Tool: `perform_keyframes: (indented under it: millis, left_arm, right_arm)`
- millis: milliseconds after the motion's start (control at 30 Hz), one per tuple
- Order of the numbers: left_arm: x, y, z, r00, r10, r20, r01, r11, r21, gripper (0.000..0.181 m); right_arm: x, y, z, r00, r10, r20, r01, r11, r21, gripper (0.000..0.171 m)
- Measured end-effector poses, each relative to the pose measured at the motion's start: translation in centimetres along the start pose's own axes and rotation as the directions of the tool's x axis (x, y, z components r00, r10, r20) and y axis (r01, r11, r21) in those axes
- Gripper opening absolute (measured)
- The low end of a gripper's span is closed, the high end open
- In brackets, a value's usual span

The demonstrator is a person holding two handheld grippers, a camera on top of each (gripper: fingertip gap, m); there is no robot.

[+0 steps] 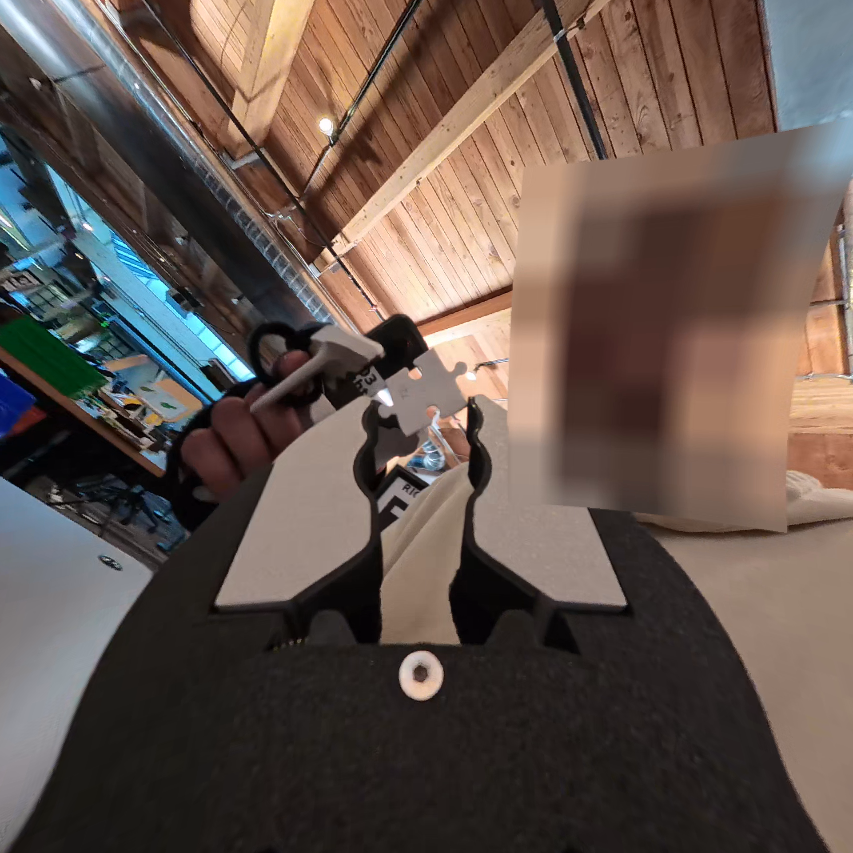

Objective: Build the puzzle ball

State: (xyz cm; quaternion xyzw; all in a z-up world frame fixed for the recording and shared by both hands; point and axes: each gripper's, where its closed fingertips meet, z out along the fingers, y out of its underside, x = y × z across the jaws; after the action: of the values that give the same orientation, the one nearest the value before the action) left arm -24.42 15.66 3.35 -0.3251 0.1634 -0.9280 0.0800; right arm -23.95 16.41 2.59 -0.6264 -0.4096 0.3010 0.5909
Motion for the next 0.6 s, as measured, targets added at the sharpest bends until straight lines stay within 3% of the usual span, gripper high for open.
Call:
perform_keyframes:
  millis: [67, 167, 300, 333, 367, 467, 533, 600]
  left_arm:
    - [-0.5, 0.9, 0.4, 0.998, -0.055, -0.014, 0.055, 0.998, -0.016, 0.036]
    - [-1.1, 1.6, 0.4, 0.994, -0.105, -0.029, 0.105, 0.994, -0.017, 0.036]
    - [-2.0, 1.9, 0.3, 0.989, -0.148, -0.017, 0.148, 0.989, -0.011, 0.036]
    - [-2.3, 1.9, 0.2, 0.989, -0.145, 0.0, 0.145, 0.989, -0.016, 0.036]
    - [-2.4, 2.0, 0.1, 0.992, -0.129, 0.013, 0.13, 0.991, -0.035, 0.021]
    - [-3.5, 1.4, -0.8, 0.989, -0.024, 0.143, 0.034, 0.997, -0.072, 0.021]
    - [-4.6, 1.2, -1.9, 0.955, 0.1, 0.28, -0.057, 0.986, -0.158, 0.021]
    - [-5.6, 0.9, -3.1, 0.882, 0.244, 0.403, -0.143, 0.954, -0.264, 0.021]
  right_arm:
    - [-0.3, 0.6, -0.1, 1.0, 0.008, 0.024, -0.007, 1.0, -0.023, 0.031]
    - [-1.0, 0.7, -0.8, 0.993, 0.076, 0.093, -0.077, 0.997, 0.011, 0.013]
    - [-1.2, 1.5, -1.6, 0.965, 0.204, 0.163, -0.209, 0.978, 0.013, 0.006]
    - [-1.2, 1.9, -1.8, 0.961, 0.223, 0.164, -0.227, 0.974, 0.006, 0.005]
    - [-1.0, 2.1, -2.1, 0.956, 0.245, 0.16, -0.25, 0.968, 0.009, 0.001]
    - [1.9, 2.2, -4.0, 0.93, 0.355, 0.097, -0.363, 0.928, 0.087, 0.001]
    - [5.8, 4.4, -5.3, 0.859, 0.511, 0.012, -0.511, 0.857, 0.068, 0.001]
    - [9.2, 7.3, -6.0, 0.693, 0.721, -0.009, -0.72, 0.692, 0.05, 0.001]
